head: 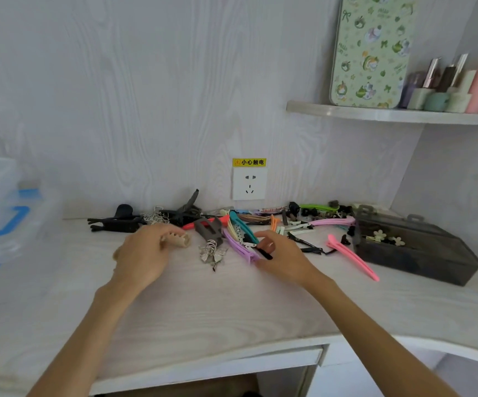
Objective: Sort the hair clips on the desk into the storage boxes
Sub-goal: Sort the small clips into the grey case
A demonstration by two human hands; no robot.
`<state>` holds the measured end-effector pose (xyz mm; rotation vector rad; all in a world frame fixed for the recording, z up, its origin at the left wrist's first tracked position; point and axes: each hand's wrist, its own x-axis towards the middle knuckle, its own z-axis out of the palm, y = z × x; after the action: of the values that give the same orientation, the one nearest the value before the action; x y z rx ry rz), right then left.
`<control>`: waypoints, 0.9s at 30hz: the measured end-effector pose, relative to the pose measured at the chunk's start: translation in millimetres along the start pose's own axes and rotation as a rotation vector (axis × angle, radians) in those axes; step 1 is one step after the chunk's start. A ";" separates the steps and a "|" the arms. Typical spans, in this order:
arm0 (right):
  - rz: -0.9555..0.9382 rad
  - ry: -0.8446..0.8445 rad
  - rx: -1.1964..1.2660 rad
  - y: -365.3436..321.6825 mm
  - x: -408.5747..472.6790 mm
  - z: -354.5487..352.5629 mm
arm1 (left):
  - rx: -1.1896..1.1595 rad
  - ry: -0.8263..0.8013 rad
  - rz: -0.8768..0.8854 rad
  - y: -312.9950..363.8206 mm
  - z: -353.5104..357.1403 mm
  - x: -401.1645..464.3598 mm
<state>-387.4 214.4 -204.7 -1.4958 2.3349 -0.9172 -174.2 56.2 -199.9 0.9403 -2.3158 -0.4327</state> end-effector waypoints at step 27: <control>-0.168 0.122 -0.183 -17.8 66.2 4.4 | 0.376 -0.228 0.101 32.1 40.2 76.0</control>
<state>-402.2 149.5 -187.9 -1.7784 2.4670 -0.8765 -259.9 27.3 -184.3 0.9812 -2.6993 -0.0623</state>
